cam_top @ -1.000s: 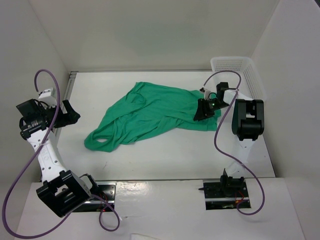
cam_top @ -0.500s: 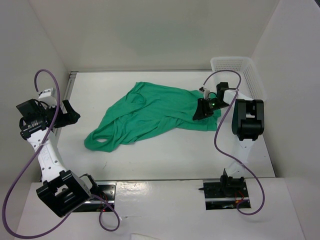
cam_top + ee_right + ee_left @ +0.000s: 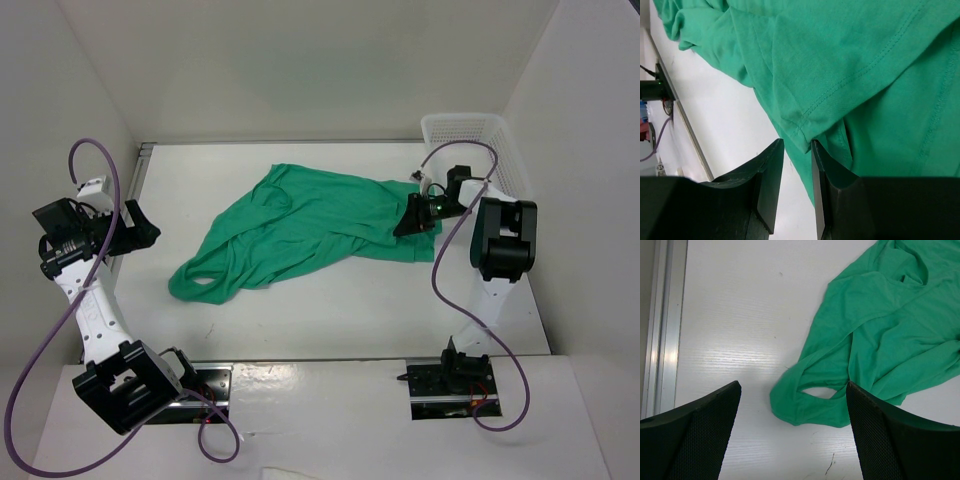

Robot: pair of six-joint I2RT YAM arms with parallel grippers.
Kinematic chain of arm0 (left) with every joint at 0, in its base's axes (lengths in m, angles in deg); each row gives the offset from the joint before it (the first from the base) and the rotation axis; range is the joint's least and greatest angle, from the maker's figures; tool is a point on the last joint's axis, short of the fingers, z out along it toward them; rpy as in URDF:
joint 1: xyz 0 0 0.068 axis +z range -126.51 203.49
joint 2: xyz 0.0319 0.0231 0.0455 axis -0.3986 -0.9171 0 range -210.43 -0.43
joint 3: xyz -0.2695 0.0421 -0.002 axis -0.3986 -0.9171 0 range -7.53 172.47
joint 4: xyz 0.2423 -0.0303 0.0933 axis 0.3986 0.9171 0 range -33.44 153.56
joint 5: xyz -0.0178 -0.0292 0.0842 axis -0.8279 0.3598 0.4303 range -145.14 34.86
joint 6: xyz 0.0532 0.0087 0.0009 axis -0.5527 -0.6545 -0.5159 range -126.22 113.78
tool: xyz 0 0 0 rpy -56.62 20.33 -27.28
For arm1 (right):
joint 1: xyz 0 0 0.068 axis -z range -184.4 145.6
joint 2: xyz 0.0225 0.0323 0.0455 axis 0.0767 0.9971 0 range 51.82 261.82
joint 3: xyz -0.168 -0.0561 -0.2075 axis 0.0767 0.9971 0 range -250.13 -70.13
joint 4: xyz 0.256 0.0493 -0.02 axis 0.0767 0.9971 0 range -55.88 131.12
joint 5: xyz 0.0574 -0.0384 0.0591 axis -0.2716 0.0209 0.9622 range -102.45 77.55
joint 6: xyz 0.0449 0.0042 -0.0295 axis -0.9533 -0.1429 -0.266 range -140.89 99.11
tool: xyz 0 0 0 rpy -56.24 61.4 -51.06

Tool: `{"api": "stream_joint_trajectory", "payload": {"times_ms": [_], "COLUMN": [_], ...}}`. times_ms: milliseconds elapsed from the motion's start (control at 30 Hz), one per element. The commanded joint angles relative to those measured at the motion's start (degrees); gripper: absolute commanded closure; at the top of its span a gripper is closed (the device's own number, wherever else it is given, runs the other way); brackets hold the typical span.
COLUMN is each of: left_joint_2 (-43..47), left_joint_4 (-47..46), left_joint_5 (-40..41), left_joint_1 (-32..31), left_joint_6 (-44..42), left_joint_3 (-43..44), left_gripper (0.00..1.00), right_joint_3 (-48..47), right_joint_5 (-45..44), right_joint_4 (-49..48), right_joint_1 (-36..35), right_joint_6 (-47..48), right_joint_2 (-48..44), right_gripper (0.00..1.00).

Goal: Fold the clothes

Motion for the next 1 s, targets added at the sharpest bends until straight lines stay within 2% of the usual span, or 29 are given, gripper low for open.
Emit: {"api": "stream_joint_trajectory", "payload": {"times_ms": [0,233,600,967], "left_joint_2": [0.6,1.1,1.1,1.1], "left_joint_4": [-1.5,-1.5,-1.5,-1.5], "left_joint_5": [-0.3,-0.3,-0.3,-0.3], "left_joint_1": [-0.2,-0.2,-0.2,-0.2], "left_joint_6": [1.1,1.1,1.1,1.1], "left_joint_3": [-0.2,-0.2,-0.2,-0.2], "left_gripper": [0.08,0.08,0.08,0.08], "right_joint_3": [-0.7,-0.7,0.9,0.9], "right_joint_5": [4.4,6.3,2.0,1.5], "right_joint_4": [1.4,3.2,1.5,-0.3], "right_joint_1": [1.0,1.0,1.0,1.0], "right_joint_6": [2.2,3.3,3.3,1.6], "right_joint_2": [-1.1,0.9,-0.3,0.2], "right_gripper": [0.64,0.63,0.59,0.55]}}
